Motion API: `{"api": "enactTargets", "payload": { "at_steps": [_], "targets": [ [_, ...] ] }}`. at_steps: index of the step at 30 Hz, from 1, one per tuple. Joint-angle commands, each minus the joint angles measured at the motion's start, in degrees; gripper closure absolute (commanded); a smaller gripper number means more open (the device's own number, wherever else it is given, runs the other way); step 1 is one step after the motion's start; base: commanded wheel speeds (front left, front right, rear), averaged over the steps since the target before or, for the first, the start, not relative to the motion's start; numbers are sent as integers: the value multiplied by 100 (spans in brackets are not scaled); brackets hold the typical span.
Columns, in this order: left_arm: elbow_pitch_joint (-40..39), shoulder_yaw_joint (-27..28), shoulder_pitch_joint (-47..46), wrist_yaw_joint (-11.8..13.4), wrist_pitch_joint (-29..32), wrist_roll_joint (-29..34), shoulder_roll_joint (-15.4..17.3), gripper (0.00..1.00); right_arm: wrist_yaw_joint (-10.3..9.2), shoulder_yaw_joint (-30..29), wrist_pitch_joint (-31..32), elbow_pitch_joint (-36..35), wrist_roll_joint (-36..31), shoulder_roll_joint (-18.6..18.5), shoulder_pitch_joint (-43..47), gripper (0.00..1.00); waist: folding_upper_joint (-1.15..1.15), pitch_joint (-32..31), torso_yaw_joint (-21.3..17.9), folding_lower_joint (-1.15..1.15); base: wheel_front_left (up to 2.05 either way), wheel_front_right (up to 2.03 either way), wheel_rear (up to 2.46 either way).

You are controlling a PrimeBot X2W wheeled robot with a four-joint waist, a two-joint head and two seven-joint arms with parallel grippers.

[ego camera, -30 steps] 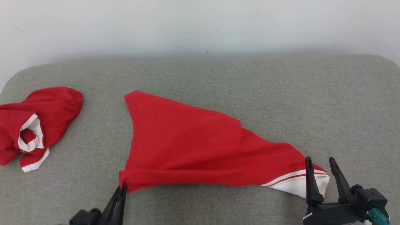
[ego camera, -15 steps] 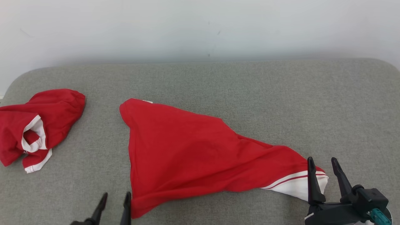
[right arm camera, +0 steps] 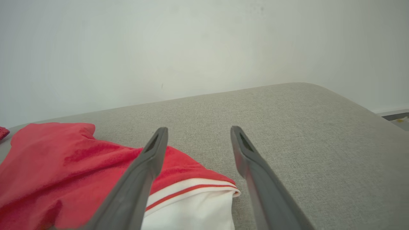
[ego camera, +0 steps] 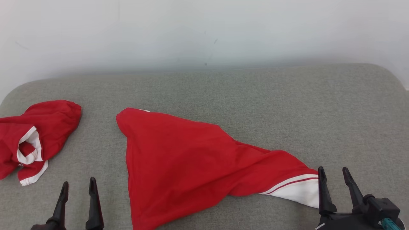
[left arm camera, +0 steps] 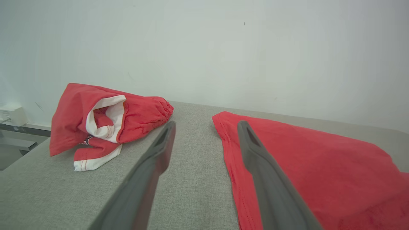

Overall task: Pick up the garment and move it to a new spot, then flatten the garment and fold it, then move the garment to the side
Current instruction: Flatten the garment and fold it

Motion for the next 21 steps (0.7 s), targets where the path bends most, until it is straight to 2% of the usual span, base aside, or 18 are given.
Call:
{"api": "enactTargets", "payload": {
  "at_steps": [1, 12, 21],
  "targets": [
    [-9, 96, 106, -43, -20, 57, -44, 0, -13, -29, -2, 20, 18, -72, 75, 0, 0, -23, -45, 0, 0, 0, 0],
    [21, 245, 118, -186, -20, 265, -176, 0, -13, 138, 177, 259, 80, -527, 255, 0, 0, -19, -9, 0, 0, 0, 0],
    [96, 248, 12, -268, -20, 322, -226, 0, -13, 504, 197, 1267, 399, -707, 35, 0, 0, 39, 145, 0, 0, 0, 0]
  ]
}}
